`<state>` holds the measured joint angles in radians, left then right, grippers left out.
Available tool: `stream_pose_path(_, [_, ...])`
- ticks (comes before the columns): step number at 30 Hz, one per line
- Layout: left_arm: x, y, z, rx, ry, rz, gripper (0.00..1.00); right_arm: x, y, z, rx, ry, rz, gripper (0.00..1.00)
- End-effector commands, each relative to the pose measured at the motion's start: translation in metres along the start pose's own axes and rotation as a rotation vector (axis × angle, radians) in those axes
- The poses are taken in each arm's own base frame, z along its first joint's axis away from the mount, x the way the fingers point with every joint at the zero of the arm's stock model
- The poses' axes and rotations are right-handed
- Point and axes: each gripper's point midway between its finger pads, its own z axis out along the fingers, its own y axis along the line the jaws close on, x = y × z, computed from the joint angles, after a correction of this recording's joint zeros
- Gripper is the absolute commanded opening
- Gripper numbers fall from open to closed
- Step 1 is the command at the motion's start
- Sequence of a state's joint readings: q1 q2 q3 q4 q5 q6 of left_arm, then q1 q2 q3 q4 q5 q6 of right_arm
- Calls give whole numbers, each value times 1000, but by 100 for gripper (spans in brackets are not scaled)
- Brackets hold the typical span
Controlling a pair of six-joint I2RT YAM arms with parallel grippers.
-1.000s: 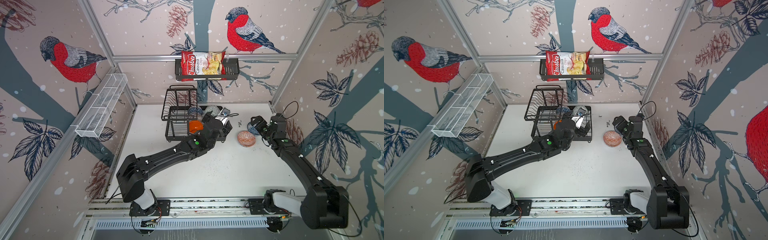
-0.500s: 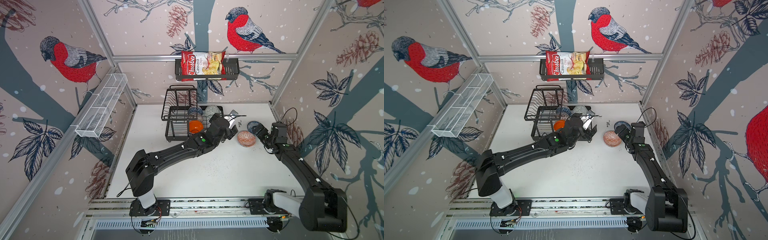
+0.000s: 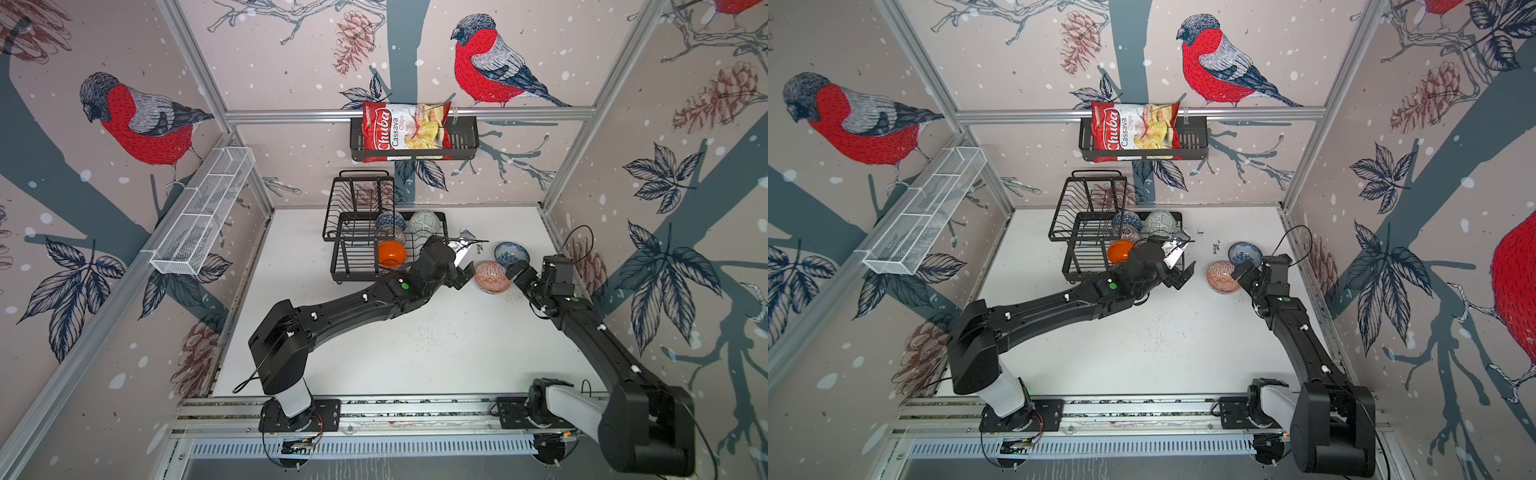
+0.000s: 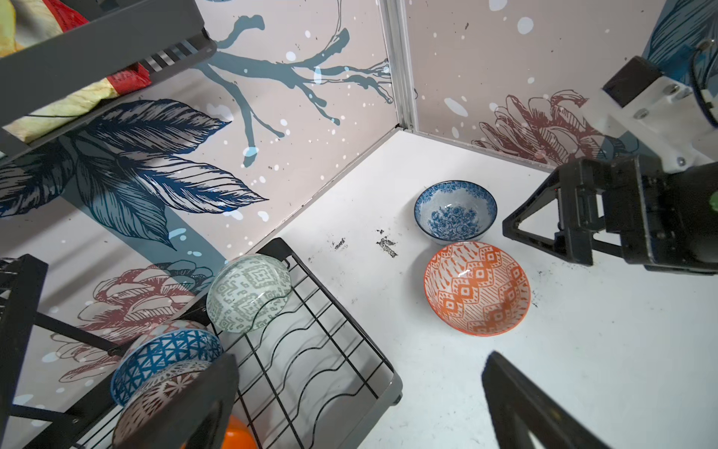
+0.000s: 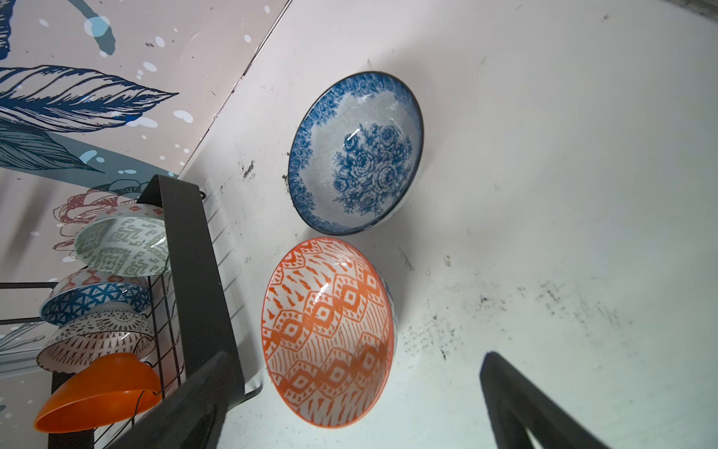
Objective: Load the bowls into the dish rack
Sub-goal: 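Grasp the orange-patterned bowl rim with the right gripper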
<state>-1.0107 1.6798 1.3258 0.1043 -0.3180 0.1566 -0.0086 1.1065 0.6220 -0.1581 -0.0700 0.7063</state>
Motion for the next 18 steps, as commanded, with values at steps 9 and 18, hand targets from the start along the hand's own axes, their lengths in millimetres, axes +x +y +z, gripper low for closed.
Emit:
stream_pose_path(9, [-3, -5, -3, 34, -32, -69, 98, 22, -13, 24, 25, 80, -37, 82])
stream_pose_path(18, [4, -9, 3, 47, -15, -93, 98, 32, -13, 46, 44, 150, -85, 64])
